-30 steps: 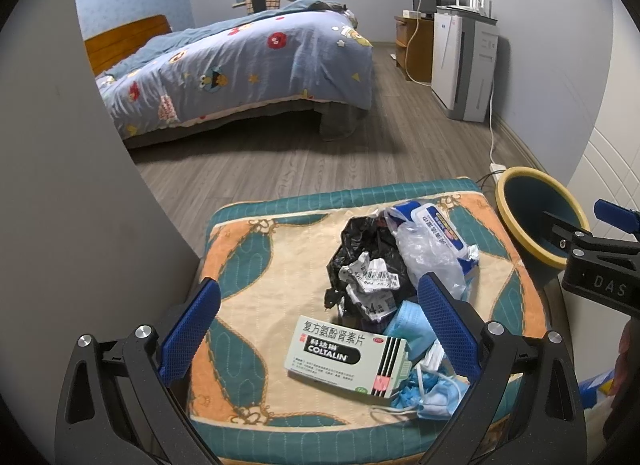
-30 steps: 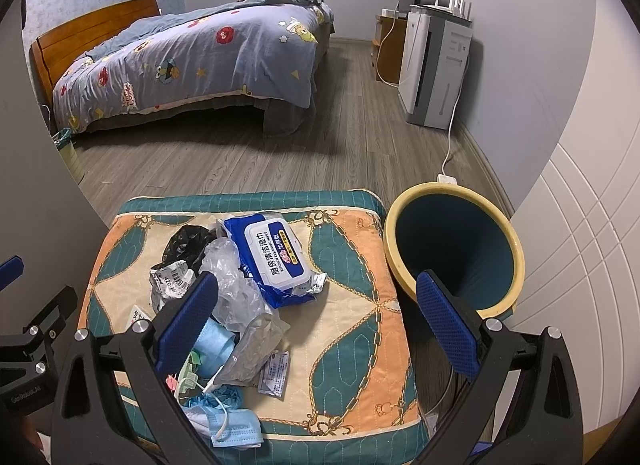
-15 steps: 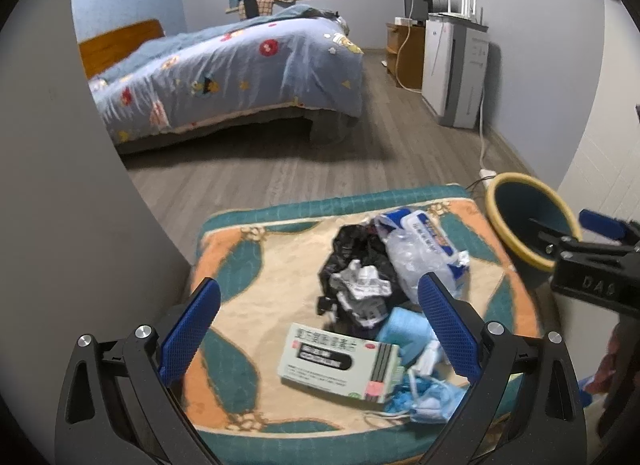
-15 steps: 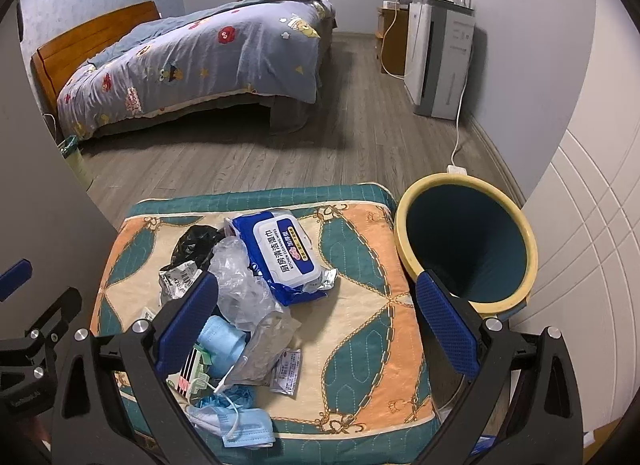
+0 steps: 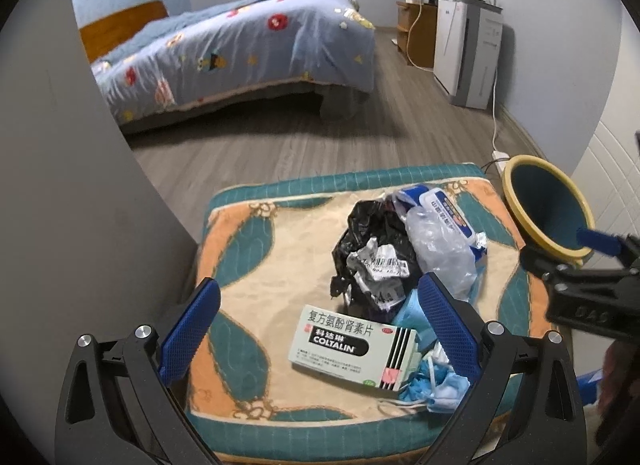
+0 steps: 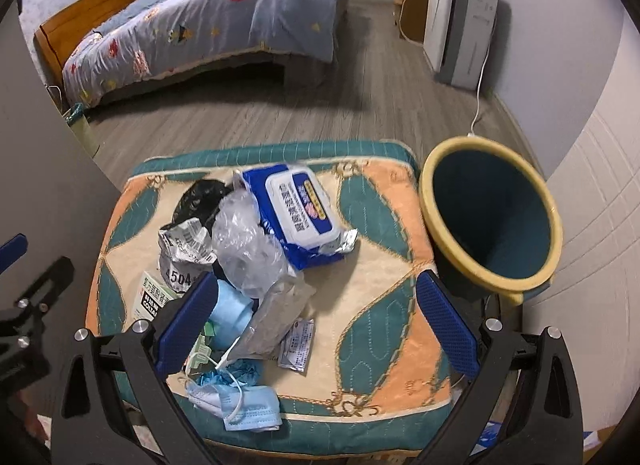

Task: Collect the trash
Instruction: 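Grasp the blue blister pack with the right tool while the left tool grasps the clear plastic bag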

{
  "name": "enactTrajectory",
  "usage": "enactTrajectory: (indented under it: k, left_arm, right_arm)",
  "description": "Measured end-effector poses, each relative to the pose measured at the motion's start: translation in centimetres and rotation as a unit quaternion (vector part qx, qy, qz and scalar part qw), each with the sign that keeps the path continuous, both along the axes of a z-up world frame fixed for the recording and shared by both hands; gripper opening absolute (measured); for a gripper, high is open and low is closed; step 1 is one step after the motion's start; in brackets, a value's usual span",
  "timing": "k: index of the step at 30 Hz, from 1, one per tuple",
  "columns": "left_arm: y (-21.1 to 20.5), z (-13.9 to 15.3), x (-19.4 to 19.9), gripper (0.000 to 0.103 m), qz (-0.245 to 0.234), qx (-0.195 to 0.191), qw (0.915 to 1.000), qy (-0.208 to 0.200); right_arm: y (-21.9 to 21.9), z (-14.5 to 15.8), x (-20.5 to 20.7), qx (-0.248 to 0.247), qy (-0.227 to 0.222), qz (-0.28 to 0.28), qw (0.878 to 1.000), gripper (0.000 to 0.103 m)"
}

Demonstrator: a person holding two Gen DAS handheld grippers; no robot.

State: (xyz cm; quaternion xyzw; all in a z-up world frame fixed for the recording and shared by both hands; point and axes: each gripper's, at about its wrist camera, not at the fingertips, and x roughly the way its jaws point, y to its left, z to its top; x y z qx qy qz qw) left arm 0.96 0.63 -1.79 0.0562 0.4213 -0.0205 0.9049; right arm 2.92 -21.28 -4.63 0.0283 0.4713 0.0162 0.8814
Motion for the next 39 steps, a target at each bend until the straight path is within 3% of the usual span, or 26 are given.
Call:
enactTrajectory:
  k: [7,13,18,22,29,34,37,39]
  left_arm:
    - [1.3,-0.4,1.9,0.098,-0.010,0.011,0.9998,-0.014]
    - [1.4,-2.6,4.1,0.098,-0.020,-0.003,0.9997,0.010]
    - [-0.7,-3.8,5.0,0.096,-0.056,0.004,0.9982,0.018]
    - [-2.3,-4.0,5.5,0.096,-0.078,-0.006,0.9967,0.019]
    - [-5.0,-5.1,6.9,0.096,-0.099,-0.021,0.9943,0.032]
    - [-7.6,-6.4,7.7,0.095,-0.120,-0.032,0.9911,0.048]
    - [-9.0,-7.6,8.1,0.094,-0.128,-0.031,0.9891,0.066]
    - [-9.6,-8.2,8.3,0.087,-0.134,-0.034,0.9874,0.077]
  right_arm:
    - [1.1,-2.6,1.8,0.015,0.036,0.018,0.999,0.097]
    - [1.9,-5.5,2.6,0.022,0.086,0.031,0.996,0.076]
    - [2.0,-7.6,2.8,0.041,0.126,0.035,0.991,0.043]
    - [1.5,-7.3,2.7,0.061,0.126,0.041,0.989,0.012]
    - [-1.9,-4.7,2.1,0.088,0.106,0.015,0.990,0.002]
    - [-5.5,-2.0,2.9,0.114,0.066,-0.007,0.991,0.000]
    - [-6.9,-2.2,3.4,0.123,0.065,-0.018,0.990,0.000]
    - [-7.3,-3.4,3.9,0.123,0.084,-0.013,0.989,0.000]
